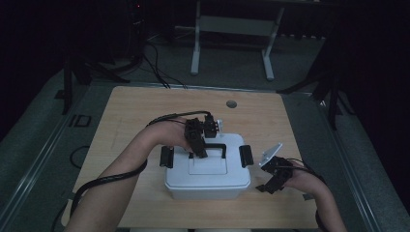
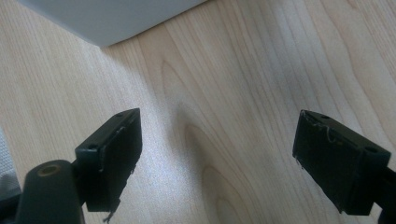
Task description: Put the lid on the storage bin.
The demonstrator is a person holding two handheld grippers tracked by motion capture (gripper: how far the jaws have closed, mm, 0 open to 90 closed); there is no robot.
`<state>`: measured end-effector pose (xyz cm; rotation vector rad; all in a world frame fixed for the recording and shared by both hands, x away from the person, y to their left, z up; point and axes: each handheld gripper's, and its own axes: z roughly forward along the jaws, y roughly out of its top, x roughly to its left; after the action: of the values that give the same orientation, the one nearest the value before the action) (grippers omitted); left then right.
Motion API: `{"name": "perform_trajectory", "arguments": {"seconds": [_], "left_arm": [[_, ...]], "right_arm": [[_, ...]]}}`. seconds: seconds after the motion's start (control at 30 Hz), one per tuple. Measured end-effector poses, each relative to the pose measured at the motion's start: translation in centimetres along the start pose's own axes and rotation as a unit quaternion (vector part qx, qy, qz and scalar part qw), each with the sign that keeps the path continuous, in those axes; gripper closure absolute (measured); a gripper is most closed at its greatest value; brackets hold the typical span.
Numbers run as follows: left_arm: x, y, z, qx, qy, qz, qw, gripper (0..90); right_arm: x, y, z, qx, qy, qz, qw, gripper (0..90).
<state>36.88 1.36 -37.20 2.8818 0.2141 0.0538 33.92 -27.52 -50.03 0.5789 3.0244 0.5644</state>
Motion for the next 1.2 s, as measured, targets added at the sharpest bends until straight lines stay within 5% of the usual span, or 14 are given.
{"name": "perform_trajectory", "arguments": {"seconds": [0.27,0.63,1.2], "left_arm": [[0.5,-1.9,-0.8,-0.036,0.026,-0.016,0.9989,14.7],[0.8,-5.1,-1.2,-0.075,0.024,-0.041,0.9960,9.1],[0.8,-11.3,-2.2,-0.130,0.047,-0.093,0.9860,9.0]], "right_arm": [[0.0,0.1,-0.2,-0.001,-0.001,-0.001,1.0000,15.4],[-0.1,0.0,-0.5,-0.006,-0.005,0.002,1.0000,15.4],[-0.2,0.1,-0.6,-0.012,-0.011,0.005,0.9999,15.4]]}}
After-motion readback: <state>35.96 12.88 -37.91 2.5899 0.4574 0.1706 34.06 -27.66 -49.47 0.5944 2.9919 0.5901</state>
